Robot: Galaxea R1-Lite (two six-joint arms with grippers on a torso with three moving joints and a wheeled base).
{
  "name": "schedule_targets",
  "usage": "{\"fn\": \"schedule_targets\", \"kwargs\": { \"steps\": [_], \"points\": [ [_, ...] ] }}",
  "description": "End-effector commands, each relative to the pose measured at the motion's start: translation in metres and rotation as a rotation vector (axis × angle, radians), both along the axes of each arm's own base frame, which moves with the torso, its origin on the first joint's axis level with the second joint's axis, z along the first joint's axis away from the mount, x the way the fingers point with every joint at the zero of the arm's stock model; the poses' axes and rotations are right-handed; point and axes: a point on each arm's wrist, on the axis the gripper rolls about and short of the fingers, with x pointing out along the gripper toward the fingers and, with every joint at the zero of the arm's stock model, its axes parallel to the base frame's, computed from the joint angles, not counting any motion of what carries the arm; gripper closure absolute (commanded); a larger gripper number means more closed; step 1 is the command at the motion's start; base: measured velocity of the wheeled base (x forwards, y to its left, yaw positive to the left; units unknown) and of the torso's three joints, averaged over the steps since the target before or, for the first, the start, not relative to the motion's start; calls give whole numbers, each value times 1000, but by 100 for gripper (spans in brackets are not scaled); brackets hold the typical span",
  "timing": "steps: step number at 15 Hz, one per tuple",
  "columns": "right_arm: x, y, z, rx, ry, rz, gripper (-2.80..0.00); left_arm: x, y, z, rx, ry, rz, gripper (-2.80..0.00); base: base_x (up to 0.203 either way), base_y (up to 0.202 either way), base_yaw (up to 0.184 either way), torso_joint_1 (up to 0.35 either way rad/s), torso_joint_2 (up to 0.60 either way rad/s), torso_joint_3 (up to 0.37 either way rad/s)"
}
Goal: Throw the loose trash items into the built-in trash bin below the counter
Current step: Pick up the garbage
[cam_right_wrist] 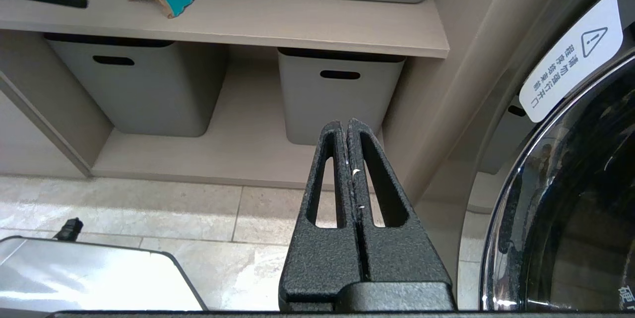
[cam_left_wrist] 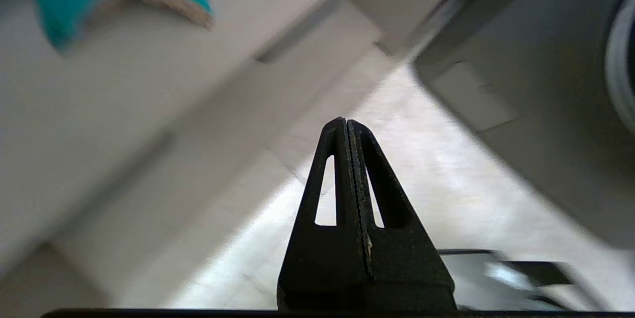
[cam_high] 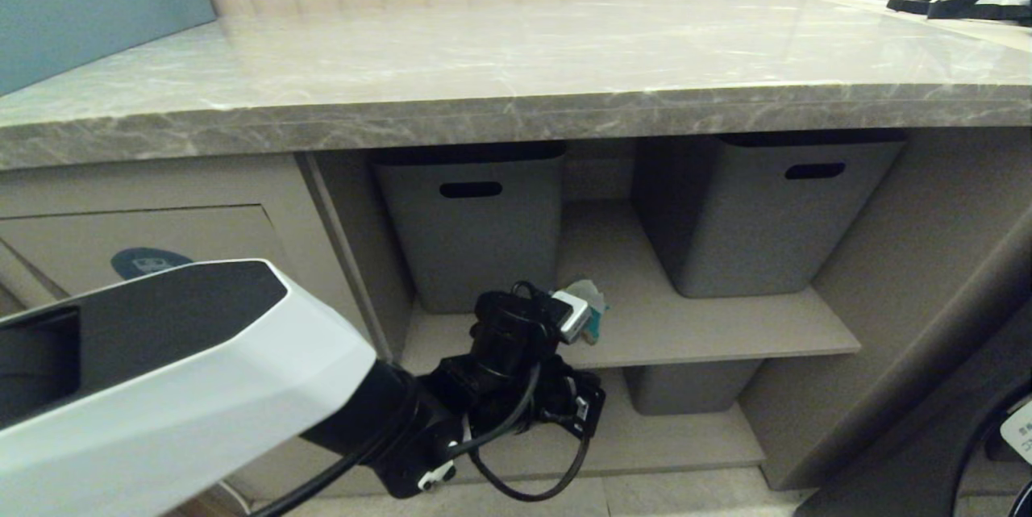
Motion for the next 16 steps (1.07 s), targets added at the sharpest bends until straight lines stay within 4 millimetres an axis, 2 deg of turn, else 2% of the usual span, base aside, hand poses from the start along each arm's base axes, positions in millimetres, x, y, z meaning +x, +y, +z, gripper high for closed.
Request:
{"fn": "schedule_targets", "kwargs": {
  "steps": [1,4,7,10,12,16],
  "points": [
    [0,0,0,-1,0,1,0,6,0,0,18,-36,-1,0,0,0,0,0,0,0],
    [0,0,0,-1,0,1,0,16,11,2,105,-95,10,0,0,0,0,0,0,0],
    [0,0,0,-1,0,1,0,23,9,7,114,-119,13,0,0,0,0,0,0,0],
    [0,0,0,-1,0,1,0,34,6,10,255,-144,-88,0,0,0,0,0,0,0],
    [0,0,0,-1,-2,1,0,35,2,13,235,-70,-129,0,0,0,0,0,0,0],
    [0,0,0,-1,1,1,0,31,-13,21,56,245,-5,0,0,0,0,0,0,0]
  ]
}}
